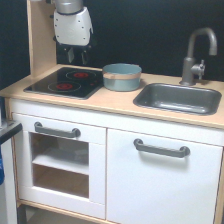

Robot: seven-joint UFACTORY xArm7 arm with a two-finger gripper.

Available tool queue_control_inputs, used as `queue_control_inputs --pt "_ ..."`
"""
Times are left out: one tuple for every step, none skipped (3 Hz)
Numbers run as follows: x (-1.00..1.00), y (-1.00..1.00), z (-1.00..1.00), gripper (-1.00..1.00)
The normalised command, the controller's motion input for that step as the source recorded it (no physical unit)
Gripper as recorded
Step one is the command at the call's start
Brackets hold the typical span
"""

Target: Place the pot in the sink

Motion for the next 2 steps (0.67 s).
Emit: queue_control_inputs --pt "0.04 -0.13 -0.12 1.0" --pt "0.05 -0.07 -0.11 1.0"
